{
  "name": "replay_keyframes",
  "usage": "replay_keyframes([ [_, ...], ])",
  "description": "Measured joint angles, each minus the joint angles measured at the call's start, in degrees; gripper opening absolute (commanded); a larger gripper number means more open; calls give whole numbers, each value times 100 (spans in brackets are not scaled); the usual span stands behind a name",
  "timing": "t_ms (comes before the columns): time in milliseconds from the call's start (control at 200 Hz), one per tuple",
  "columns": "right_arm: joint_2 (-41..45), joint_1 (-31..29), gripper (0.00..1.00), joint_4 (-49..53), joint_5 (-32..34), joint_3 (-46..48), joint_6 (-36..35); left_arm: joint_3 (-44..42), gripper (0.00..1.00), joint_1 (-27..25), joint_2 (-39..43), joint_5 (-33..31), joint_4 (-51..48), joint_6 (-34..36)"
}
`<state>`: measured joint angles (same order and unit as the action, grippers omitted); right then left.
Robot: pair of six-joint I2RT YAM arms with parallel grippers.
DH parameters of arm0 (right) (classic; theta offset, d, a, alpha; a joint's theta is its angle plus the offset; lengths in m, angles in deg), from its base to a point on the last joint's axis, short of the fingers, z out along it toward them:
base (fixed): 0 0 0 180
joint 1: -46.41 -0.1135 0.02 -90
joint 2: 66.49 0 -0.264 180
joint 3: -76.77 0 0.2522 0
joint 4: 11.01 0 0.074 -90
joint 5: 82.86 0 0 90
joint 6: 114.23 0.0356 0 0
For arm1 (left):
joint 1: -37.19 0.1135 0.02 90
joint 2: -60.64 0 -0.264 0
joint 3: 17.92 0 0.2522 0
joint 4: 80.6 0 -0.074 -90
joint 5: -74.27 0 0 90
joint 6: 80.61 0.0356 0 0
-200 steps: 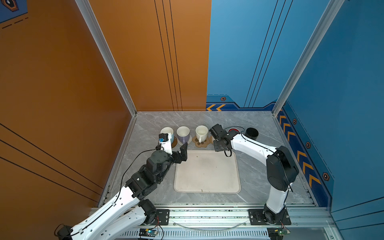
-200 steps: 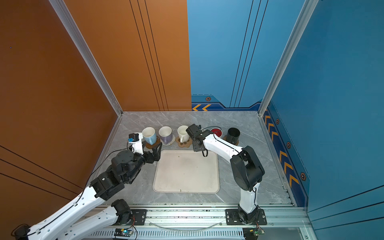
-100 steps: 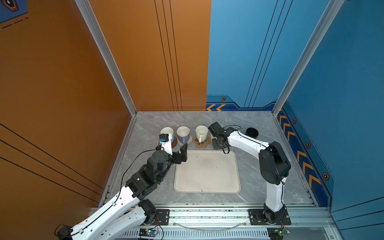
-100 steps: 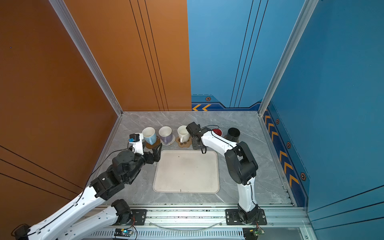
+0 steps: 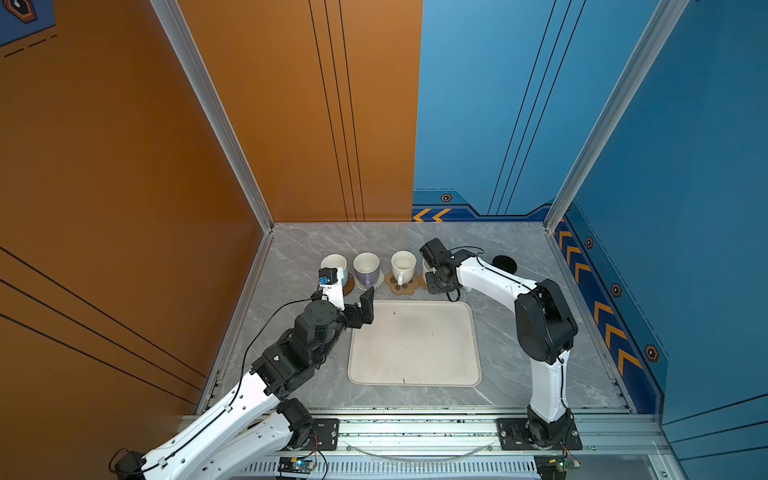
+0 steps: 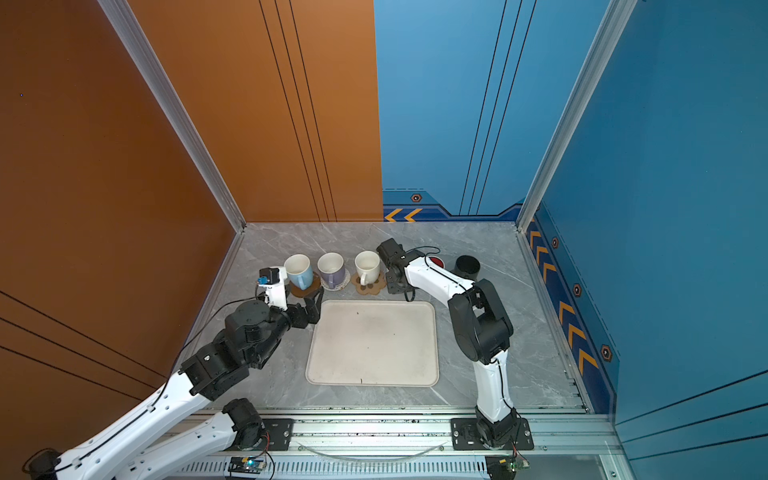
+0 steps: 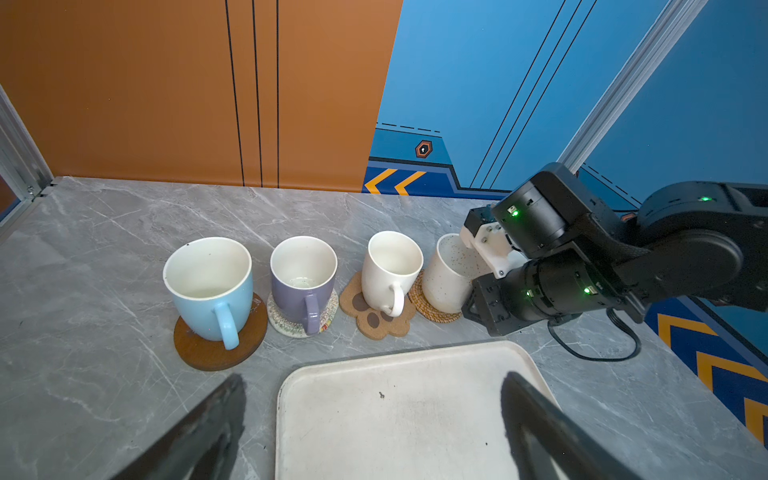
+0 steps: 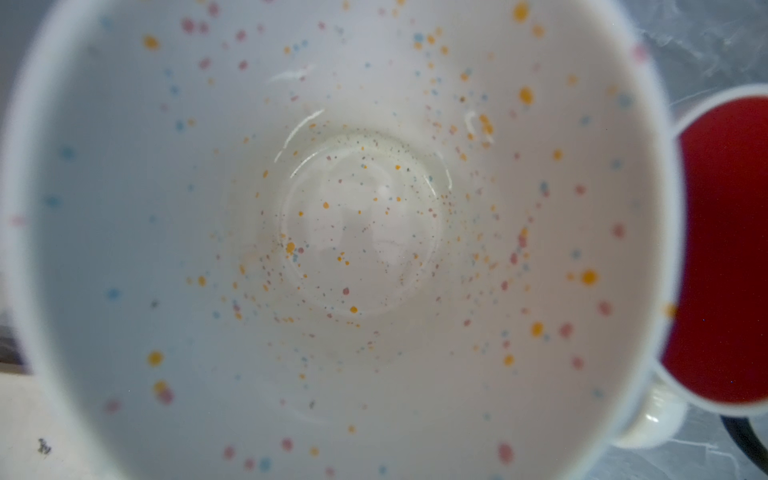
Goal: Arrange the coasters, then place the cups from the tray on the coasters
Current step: 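Lower the speckled mug onto the woven rattan coaster with the right gripper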
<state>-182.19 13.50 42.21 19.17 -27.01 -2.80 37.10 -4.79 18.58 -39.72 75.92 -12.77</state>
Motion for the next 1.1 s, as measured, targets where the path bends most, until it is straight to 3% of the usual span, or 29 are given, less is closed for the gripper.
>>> replay_keyframes([
  [1101, -229, 101, 0, 0, -190, -251, -26, 2, 96, 42, -107, 0, -68, -2],
])
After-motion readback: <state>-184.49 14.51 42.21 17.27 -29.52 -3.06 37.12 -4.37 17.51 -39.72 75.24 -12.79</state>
